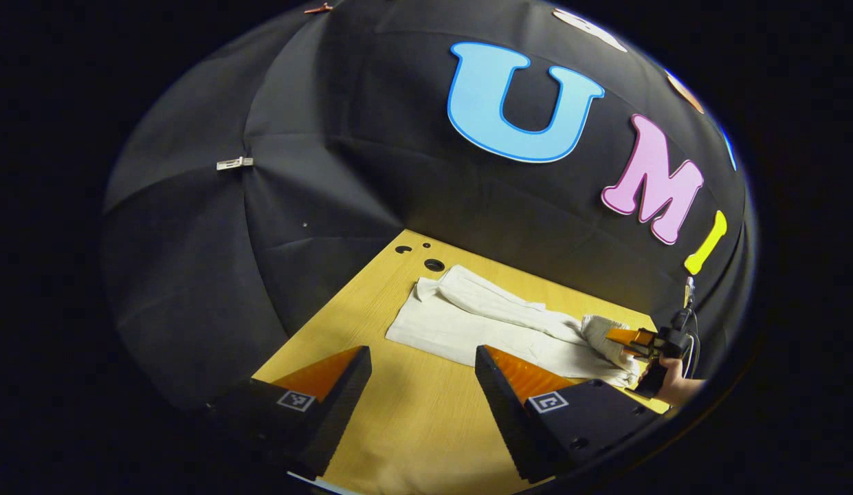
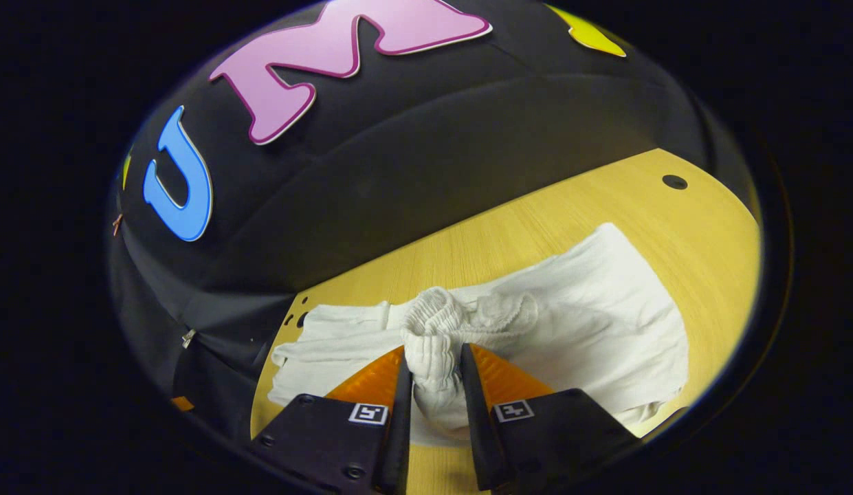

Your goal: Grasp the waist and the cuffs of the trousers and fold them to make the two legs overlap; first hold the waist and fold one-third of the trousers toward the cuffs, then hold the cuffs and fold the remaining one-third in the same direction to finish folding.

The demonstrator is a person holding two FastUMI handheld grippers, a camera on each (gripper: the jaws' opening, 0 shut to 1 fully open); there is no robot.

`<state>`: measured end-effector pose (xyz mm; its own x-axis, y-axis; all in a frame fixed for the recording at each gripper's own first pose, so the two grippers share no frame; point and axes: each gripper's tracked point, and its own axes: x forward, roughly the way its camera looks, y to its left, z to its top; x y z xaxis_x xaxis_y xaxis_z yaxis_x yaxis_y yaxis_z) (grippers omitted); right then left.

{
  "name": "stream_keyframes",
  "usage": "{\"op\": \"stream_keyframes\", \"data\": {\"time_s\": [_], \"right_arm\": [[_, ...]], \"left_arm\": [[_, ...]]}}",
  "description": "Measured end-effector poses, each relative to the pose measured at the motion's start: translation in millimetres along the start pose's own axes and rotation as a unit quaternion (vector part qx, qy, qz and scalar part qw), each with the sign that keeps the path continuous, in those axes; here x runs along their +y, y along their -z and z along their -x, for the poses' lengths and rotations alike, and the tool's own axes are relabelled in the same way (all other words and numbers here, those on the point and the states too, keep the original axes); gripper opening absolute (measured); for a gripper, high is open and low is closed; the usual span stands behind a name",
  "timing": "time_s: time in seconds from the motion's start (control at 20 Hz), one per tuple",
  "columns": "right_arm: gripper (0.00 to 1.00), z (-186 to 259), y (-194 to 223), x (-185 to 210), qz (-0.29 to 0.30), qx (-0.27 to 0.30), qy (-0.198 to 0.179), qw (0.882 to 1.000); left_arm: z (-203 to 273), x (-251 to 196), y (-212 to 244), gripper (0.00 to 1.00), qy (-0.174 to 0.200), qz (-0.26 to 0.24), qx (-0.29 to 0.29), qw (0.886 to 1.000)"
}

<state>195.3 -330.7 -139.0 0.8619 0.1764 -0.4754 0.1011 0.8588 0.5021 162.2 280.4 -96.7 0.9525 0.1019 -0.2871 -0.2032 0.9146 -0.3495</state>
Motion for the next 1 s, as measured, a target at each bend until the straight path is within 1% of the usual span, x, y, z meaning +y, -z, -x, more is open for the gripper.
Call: {"op": "stream_keyframes", "data": {"time_s": [0.05, 0.1, 0.15, 0.2, 0.25, 0.3, 0.35, 0.45, 0.5, 0.55, 0.6, 0.65, 0.75, 0.85, 1.0], "right_arm": [[0.25, 3.6, -3.4, -3.3, 0.012, -0.001, 0.001, 1.0], [0.42, 10.2, -9.1, -6.2, 0.019, -0.001, -0.001, 1.0], [0.46, 14.0, -9.7, 1.5, 0.018, 0.0, -0.012, 1.0], [0.44, 19.5, -10.7, 6.1, 0.013, 0.0, -0.023, 1.0], [0.56, 20.9, -9.5, 7.7, 0.009, 0.0, -0.028, 1.0], [0.77, 28.1, -12.0, 5.1, 0.01, 0.001, -0.027, 1.0], [0.95, 37.5, -8.8, 3.0, 0.013, -0.002, -0.025, 1.0], [0.98, 51.3, -16.1, 2.4, 0.014, -0.015, -0.02, 1.0], [0.98, 59.6, -19.2, -0.1, 0.014, -0.02, -0.017, 1.0], [0.98, 70.7, -21.9, -3.0, 0.012, -0.025, -0.014, 1.0], [0.98, 81.5, -24.6, -8.4, 0.011, -0.03, -0.01, 0.999], [0.98, 93.6, -29.8, -15.5, 0.01, -0.038, -0.003, 0.999], [0.98, 119.3, -42.1, -36.8, 0.013, -0.06, 0.02, 0.998], [0.98, 145.5, -52.1, -62.8, 0.018, -0.079, 0.051, 0.995], [0.98, 192.9, -62.8, -102.3, 0.011, -0.102, 0.096, 0.99]], "left_arm": [[-6.4, -3.0, -2.1, 0.96, 0.002, -0.001, 0.0, 1.0], [-12.1, -7.7, -2.0, 0.96, 0.005, -0.002, 0.002, 1.0], [-17.8, -10.2, -3.1, 0.96, 0.01, -0.004, 0.001, 1.0], [-24.5, -13.5, -3.6, 0.96, 0.014, -0.004, 0.0, 1.0], [-30.0, -15.0, -4.3, 0.96, 0.016, -0.001, 0.0, 1.0], [-36.3, -16.7, -4.4, 0.96, 0.017, 0.002, -0.001, 1.0], [-43.2, -17.2, -5.6, 0.96, 0.017, 0.006, -0.002, 1.0], [-58.1, -14.0, -7.2, 0.96, 0.015, 0.009, -0.003, 1.0], [-67.5, -11.7, -8.2, 0.96, 0.012, 0.01, -0.003, 1.0], [-76.5, -7.4, -8.7, 0.92, 0.006, 0.009, -0.002, 1.0], [-88.3, -3.0, -8.2, 0.96, 0.001, 0.007, -0.001, 1.0], [-98.8, 1.8, -7.5, 0.96, -0.004, 0.003, 0.003, 1.0], [-123.1, 9.5, -3.8, 0.96, -0.01, -0.005, 0.013, 1.0], [-147.0, 13.0, 2.3, 0.96, -0.012, -0.015, 0.026, 0.999], [-178.7, 16.1, 8.9, 0.97, -0.016, -0.046, 0.04, 0.998]]}}
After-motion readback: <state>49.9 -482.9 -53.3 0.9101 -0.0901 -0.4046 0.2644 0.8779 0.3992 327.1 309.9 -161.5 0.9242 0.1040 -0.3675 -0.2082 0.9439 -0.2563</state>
